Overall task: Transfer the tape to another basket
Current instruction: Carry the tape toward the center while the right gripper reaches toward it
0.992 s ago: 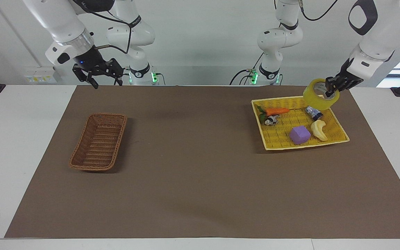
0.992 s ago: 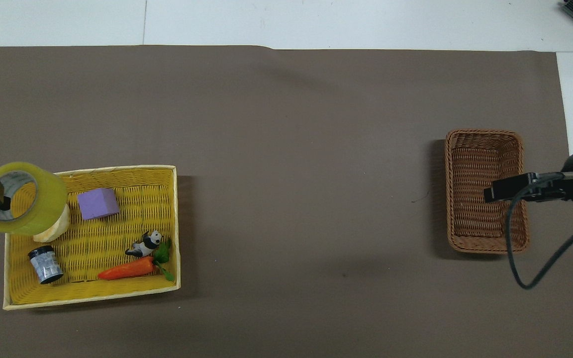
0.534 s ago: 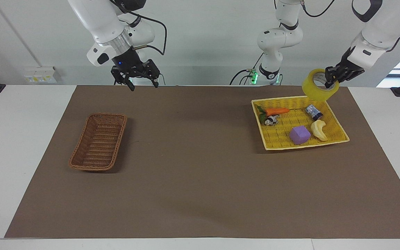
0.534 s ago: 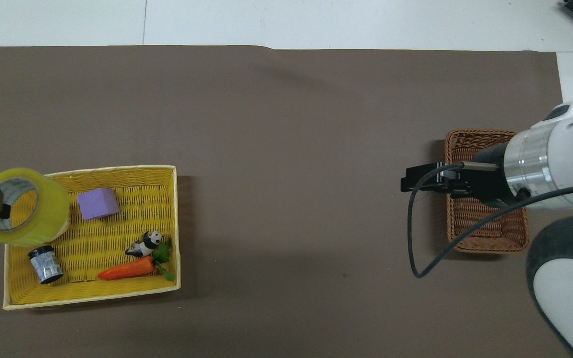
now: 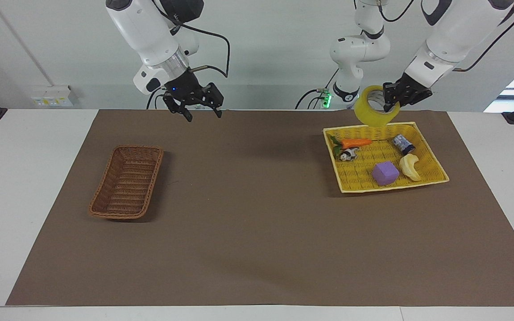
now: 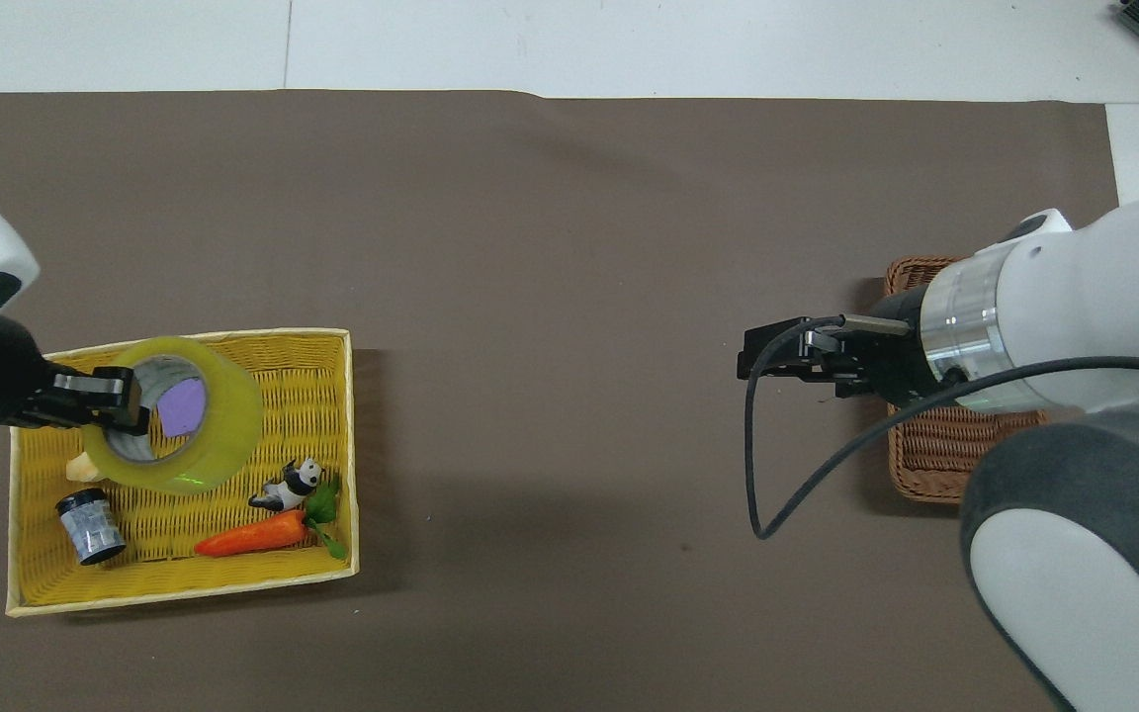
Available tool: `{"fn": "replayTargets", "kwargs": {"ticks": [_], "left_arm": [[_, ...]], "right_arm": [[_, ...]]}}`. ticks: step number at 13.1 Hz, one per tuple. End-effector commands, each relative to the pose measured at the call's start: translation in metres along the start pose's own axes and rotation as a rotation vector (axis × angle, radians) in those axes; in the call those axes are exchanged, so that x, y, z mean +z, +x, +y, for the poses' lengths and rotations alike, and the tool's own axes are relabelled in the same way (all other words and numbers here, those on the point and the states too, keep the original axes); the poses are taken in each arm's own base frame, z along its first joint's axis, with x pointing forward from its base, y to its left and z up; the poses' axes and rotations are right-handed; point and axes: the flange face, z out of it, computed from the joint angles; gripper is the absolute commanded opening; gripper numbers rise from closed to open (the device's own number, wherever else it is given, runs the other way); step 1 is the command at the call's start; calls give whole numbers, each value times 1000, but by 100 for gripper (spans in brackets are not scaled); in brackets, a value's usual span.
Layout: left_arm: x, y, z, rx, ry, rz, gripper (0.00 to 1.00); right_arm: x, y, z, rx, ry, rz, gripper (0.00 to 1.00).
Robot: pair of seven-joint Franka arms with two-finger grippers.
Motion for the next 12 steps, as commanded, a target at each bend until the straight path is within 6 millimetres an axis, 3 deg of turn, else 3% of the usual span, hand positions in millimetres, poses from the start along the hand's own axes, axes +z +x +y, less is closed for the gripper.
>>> {"fn": "replayTargets", "kwargs": {"ticks": [1,4,9,12], "left_arm": [[-4,-9,38,-27,-4,21,0],[6,-15,67,3,-94,-15,0],[65,-17,124,37,-286,-35,0],[79,-29,153,55,-362,-53,0]], "right_arm": [[19,-10,0,58,103,-71,100],[27,-13,-14,163,237,-114,100],[50,-16,-13,287,420,-162,100],[51,-15,-15,304,453,-177,100]]}}
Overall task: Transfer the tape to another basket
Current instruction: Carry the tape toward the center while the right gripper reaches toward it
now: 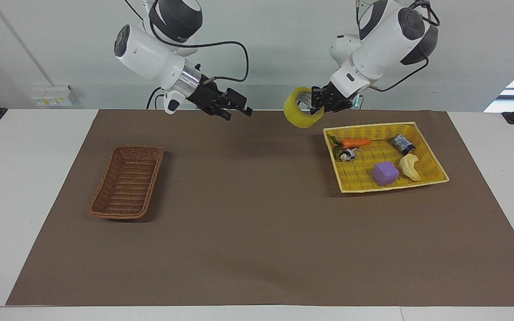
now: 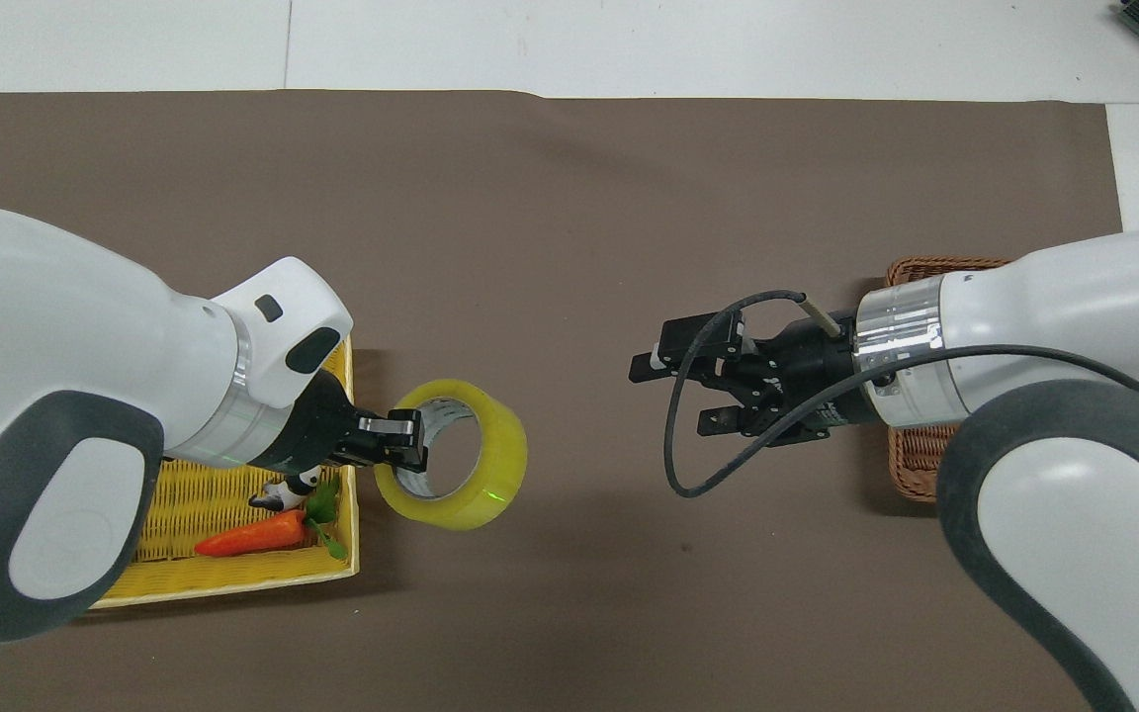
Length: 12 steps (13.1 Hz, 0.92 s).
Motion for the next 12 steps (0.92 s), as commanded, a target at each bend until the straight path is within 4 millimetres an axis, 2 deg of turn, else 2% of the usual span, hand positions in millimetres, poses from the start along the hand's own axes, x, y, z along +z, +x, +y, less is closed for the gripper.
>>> {"fn": "replayTargets", "kwargs": {"ticks": [1,3,5,8,12], "left_arm": [[11,-15,23,-1,-55,24,0],[18,-18,43,-56,-82,48,0],[21,-20,52,-117,-92,63,0],[40,-26,67,-159,-81,33,0],[40,-27,81,-224,-130,60,0]], "right_arm": [[6,-8,5,36,30,-7,100],[14,-12,4,11,13,-17,100],[16,-14,3,-19,-5,-17,100],[21,-22,5,-32,-17,-64,100],[21,-27,6,5,-10,-91,100]]}}
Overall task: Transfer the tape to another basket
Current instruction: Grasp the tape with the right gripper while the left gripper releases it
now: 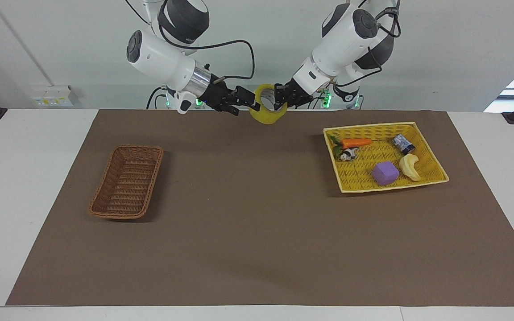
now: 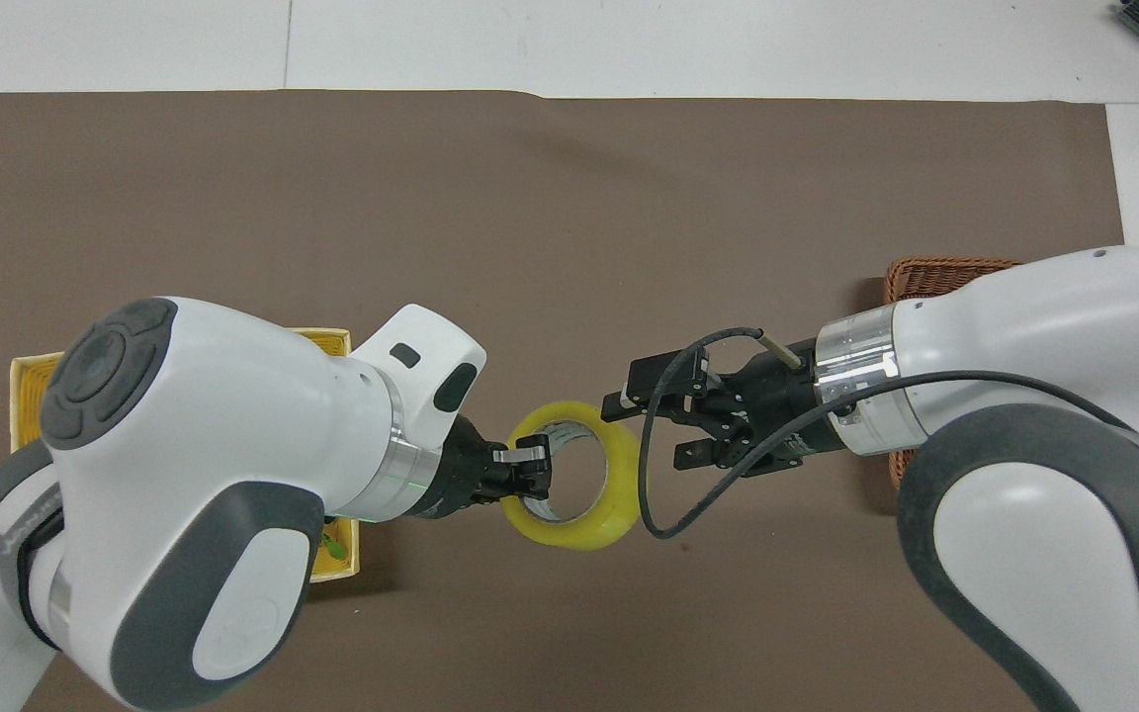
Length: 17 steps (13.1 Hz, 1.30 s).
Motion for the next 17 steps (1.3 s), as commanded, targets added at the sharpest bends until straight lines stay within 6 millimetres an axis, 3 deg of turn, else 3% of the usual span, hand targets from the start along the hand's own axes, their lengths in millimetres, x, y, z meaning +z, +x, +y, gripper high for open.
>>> {"fn": "replayTargets", "kwargs": {"ticks": [1,7,8,9,10,11,13,14,15,17], "left_arm": [[0,-6,9,-46,-57,29,0],[-5,-5,30,-130,-182,74,0],[-5,-4,30,-134,-187,77,0],[-3,-5,30,-138,-182,69,0],[-2,-6,30,-140,-177,63,0],[-2,-5,29,-141,-176,61,0],[-2,-5,28,-142,-175,60,0],[-2,-5,28,-143,-175,62,83],[-3,-5,29,-167,-176,60,100],[-12,-3,27,-212,-189,70,100]], "right_arm": [[1,-14,9,25,16,-36,100],[3,-23,13,-2,-15,-74,100],[4,-23,11,-12,-24,-65,77],[4,-23,11,-16,-33,-63,43],[3,-23,11,-15,-33,-62,20],[3,-22,11,-7,-35,-60,4],[3,-19,11,7,-49,-51,0],[3,-18,13,15,-74,-41,0],[3,-18,15,7,-97,-31,0],[3,-18,16,8,-105,-27,0]]}}
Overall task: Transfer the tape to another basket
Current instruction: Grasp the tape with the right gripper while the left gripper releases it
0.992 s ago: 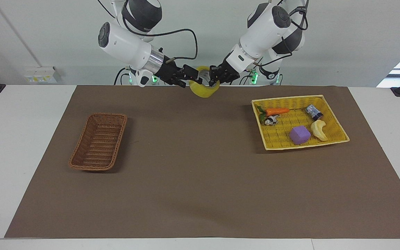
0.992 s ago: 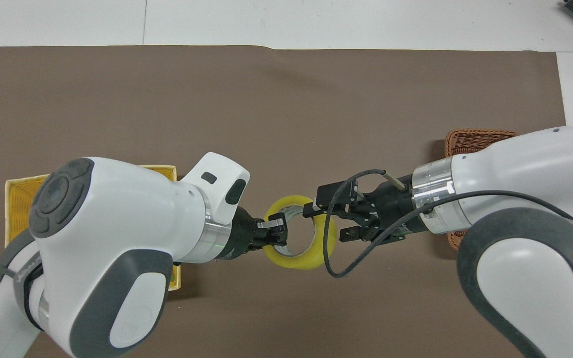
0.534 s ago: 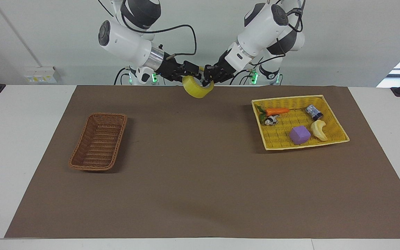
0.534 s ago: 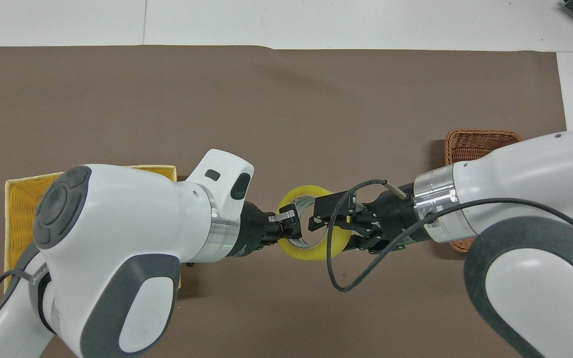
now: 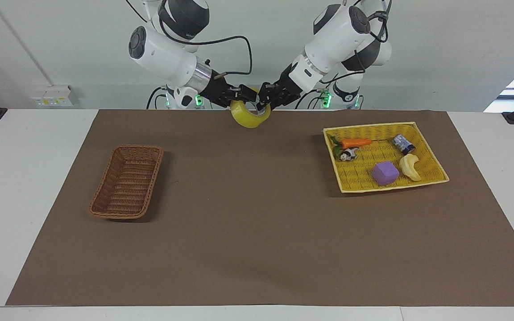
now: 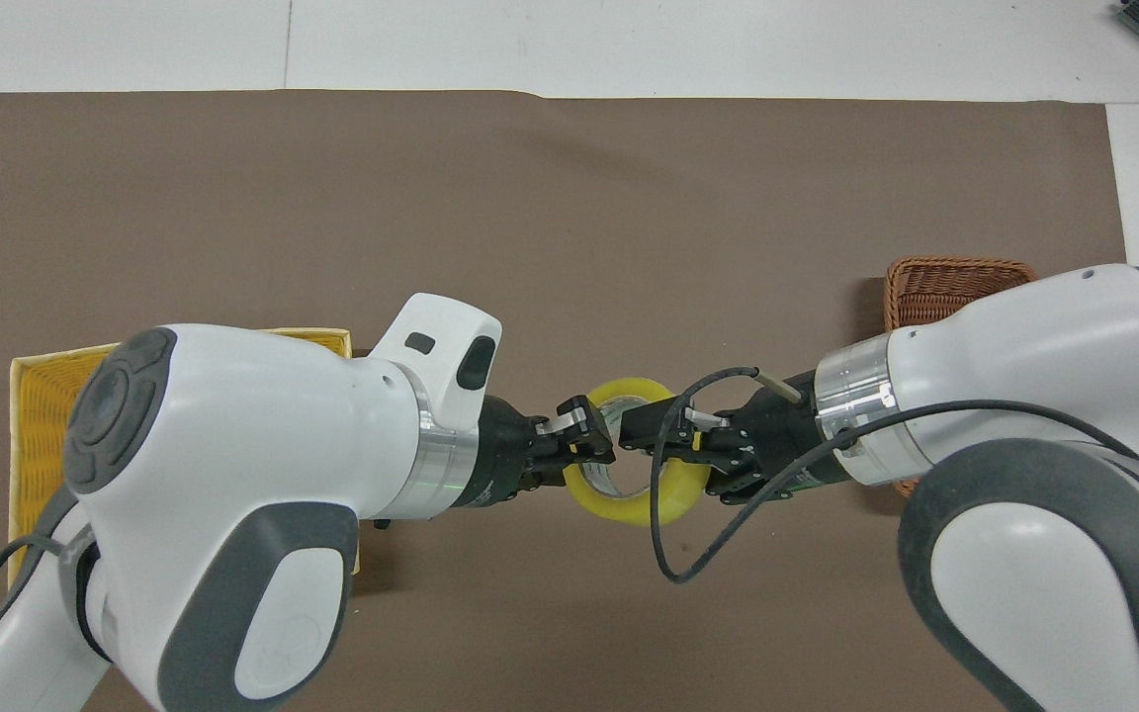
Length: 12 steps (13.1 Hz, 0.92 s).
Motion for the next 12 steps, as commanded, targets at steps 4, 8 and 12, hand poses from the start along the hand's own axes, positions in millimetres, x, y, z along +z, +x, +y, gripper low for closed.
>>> {"fn": "replayTargets", "kwargs": {"ticks": [4,8,12], "left_arm": [[-34,14,2,-36,-48,60,100],[-58,44,-18,35,51,185,100],[-95,74,-44,125,98,186,100]], "right_arm": [[-3,-5,2,16,-12,5,0],[-15,-2,0,0,1,21,0],[-52,9,22,-36,6,11,0]]}}
